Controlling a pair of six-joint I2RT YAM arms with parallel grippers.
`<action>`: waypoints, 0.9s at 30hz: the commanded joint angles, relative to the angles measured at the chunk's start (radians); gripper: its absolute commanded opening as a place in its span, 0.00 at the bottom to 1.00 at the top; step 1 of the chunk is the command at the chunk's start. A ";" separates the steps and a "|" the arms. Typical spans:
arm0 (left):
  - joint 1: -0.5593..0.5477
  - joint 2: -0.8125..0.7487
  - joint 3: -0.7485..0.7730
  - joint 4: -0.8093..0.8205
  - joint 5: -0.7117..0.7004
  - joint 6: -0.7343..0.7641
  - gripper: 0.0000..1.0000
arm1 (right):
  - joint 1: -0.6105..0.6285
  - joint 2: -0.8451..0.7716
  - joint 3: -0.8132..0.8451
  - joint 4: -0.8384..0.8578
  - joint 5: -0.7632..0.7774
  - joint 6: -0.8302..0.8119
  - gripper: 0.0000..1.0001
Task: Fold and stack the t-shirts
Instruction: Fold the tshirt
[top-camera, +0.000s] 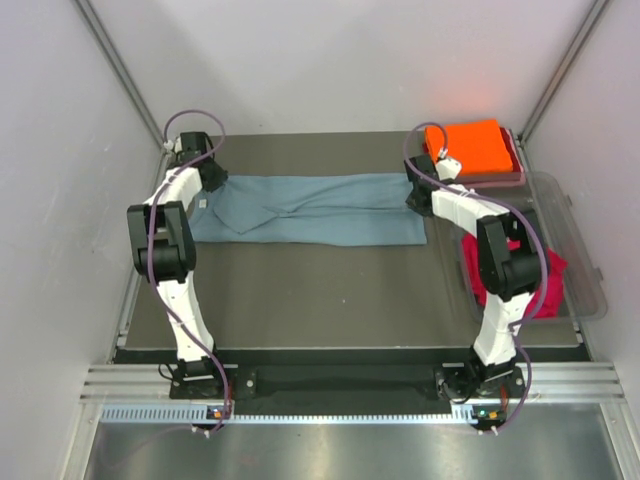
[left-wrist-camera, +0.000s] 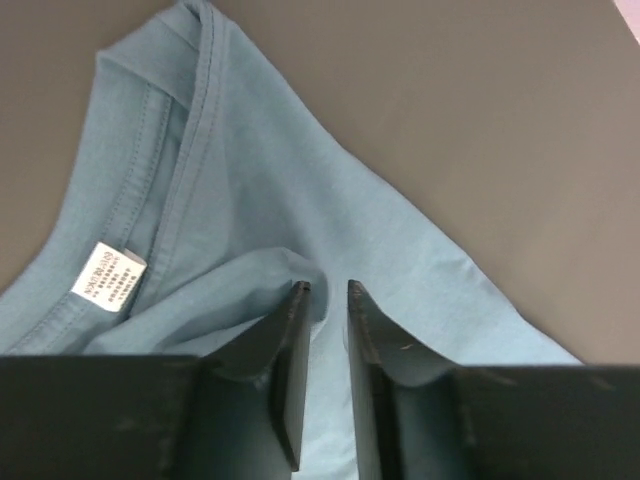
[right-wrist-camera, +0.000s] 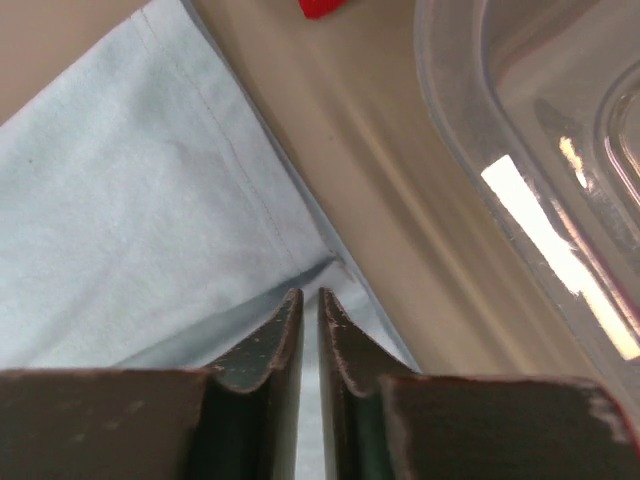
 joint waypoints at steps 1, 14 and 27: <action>0.003 -0.010 0.101 -0.008 -0.045 0.047 0.27 | -0.012 -0.027 0.060 -0.005 0.018 -0.034 0.15; 0.000 -0.312 -0.126 -0.159 -0.025 0.156 0.34 | 0.017 -0.200 -0.018 -0.078 -0.202 -0.091 0.30; 0.059 -0.277 -0.305 -0.254 -0.143 0.070 0.24 | 0.063 -0.078 -0.047 -0.056 -0.351 -0.198 0.23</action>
